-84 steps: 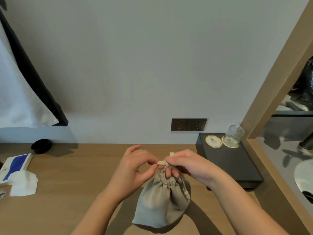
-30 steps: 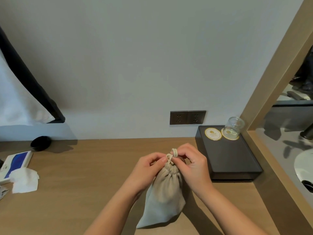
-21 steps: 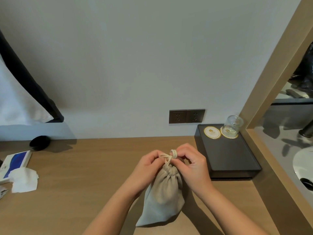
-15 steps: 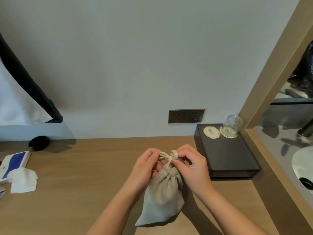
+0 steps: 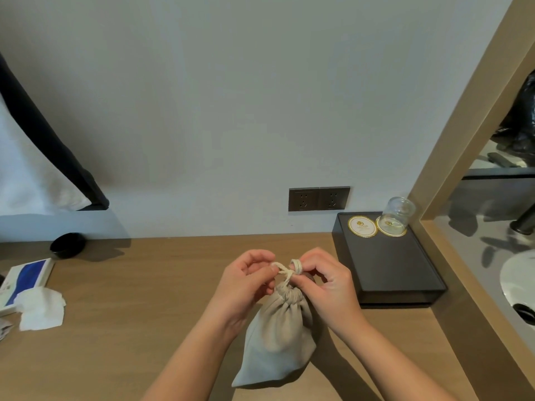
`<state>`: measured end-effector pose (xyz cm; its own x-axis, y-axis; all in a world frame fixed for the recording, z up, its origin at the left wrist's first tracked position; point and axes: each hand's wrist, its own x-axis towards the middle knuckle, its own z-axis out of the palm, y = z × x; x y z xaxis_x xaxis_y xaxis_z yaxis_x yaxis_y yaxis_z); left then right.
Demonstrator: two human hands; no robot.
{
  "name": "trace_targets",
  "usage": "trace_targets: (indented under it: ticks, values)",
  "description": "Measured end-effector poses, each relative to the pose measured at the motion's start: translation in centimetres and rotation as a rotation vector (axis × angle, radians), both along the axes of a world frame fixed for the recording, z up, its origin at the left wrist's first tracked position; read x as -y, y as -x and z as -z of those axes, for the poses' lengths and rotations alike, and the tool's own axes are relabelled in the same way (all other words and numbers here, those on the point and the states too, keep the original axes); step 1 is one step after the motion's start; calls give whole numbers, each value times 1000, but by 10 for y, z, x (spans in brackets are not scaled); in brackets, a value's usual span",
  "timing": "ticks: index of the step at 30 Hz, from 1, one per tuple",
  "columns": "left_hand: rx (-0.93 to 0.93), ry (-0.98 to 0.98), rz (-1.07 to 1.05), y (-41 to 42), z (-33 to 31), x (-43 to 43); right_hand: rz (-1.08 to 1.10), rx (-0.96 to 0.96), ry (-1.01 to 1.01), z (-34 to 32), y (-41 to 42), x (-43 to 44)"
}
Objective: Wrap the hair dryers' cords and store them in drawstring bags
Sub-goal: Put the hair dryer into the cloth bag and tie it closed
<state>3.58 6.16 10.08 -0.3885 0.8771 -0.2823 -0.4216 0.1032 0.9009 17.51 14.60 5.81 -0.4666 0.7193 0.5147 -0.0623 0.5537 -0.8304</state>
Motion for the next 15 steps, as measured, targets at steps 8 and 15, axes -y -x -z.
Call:
trace_targets:
  ticks: [8, 15]
  values:
    - [547, -37, 97, 0, 1, 8, -50, -16, 62, -3, -4, 5]
    - [578, -107, -3, 1, 9, 15, -85, -133, 392, 0, -12, 13]
